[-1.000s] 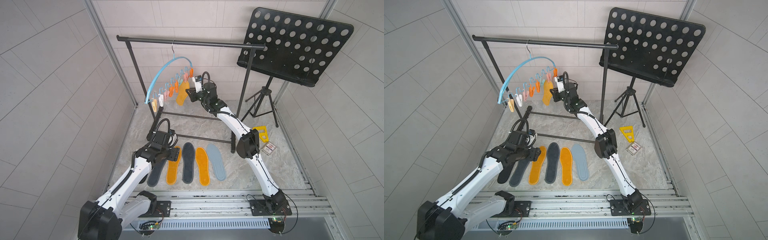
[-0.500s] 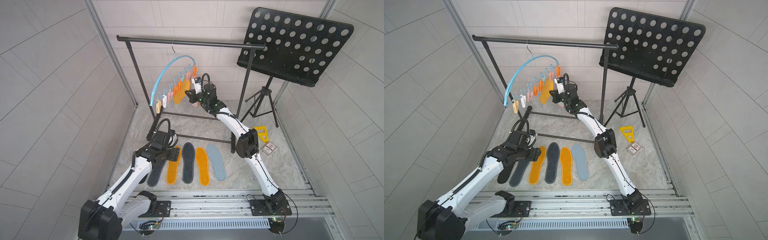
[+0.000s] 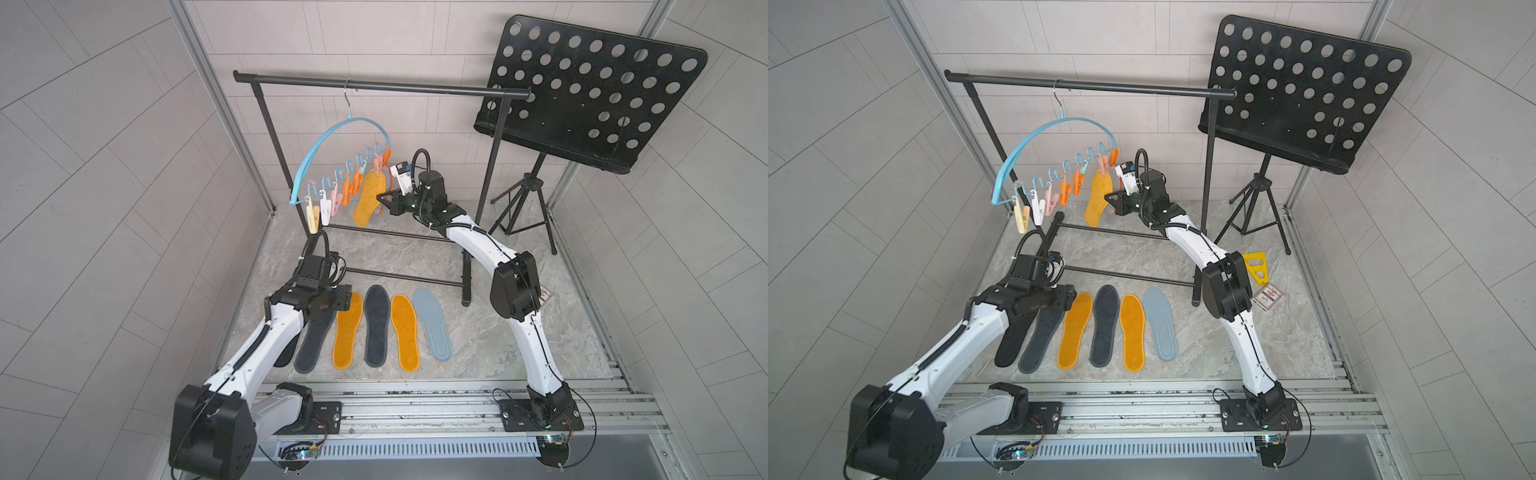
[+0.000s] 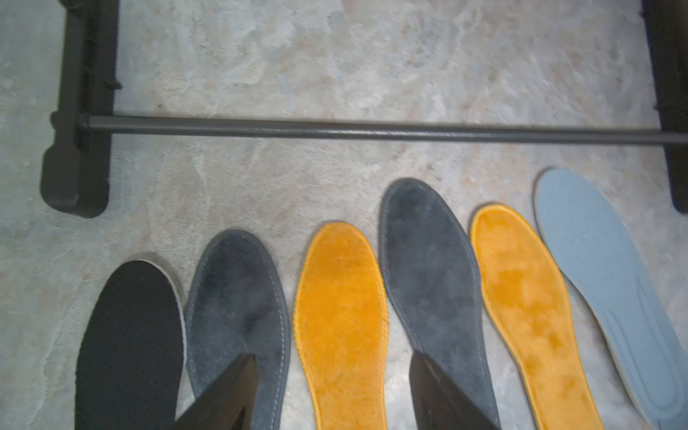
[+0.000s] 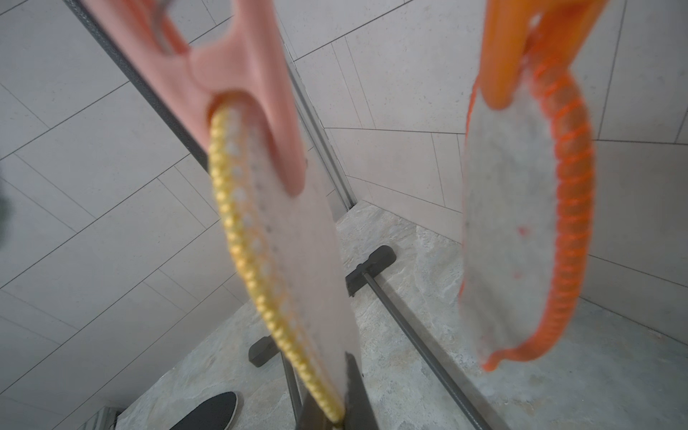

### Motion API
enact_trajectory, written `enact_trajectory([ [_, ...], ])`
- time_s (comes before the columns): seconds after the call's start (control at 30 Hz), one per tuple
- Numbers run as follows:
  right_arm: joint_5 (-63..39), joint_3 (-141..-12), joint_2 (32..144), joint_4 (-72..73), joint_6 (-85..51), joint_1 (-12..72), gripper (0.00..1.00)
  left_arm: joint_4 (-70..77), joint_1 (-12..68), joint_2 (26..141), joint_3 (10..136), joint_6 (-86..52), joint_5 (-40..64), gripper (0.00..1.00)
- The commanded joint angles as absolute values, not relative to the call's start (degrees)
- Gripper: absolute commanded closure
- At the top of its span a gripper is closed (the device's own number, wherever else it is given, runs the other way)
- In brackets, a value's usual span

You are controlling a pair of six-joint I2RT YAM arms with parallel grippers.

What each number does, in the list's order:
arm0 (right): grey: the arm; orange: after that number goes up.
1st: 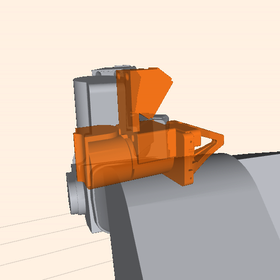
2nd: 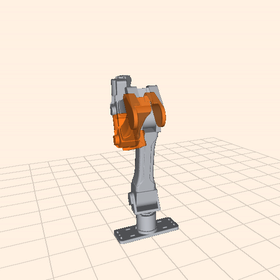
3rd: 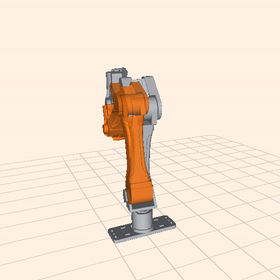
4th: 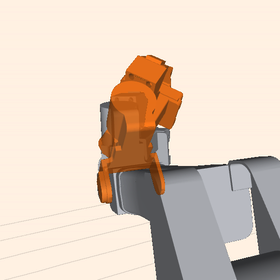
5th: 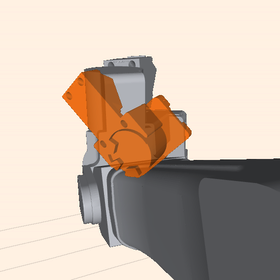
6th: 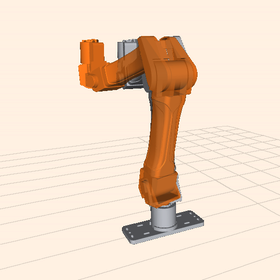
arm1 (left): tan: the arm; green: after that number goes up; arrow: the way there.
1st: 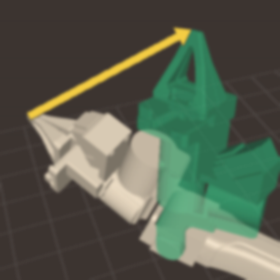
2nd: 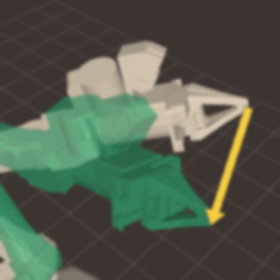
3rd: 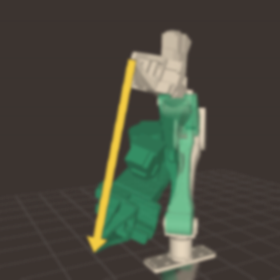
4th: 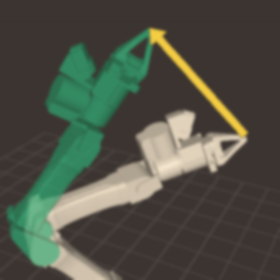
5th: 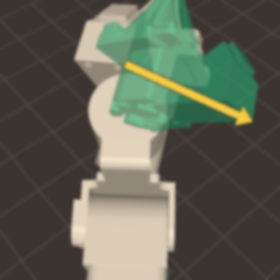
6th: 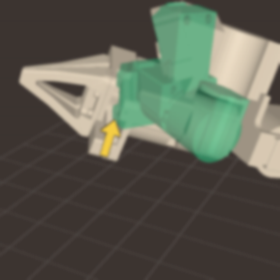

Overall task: Take the shoe insoles off the hanger
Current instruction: Remove the insole from the hanger.

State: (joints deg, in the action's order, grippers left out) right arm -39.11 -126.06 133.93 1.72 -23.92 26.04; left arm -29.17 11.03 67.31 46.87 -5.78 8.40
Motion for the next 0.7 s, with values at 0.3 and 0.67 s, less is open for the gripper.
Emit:
enact_trajectory([
  [0.3, -50.3, -126.1, 132.6, 1.4, -26.6, 24.9, 1.00, -16.4, -1.3, 86.0, 68.5, -10.2, 20.8, 0.30],
  [0.67, -52.4, -128.6, 133.6, -0.6, -27.9, 24.9, 1.00, -5.6, -1.9, 99.0, 86.2, -12.1, 43.3, 0.32],
])
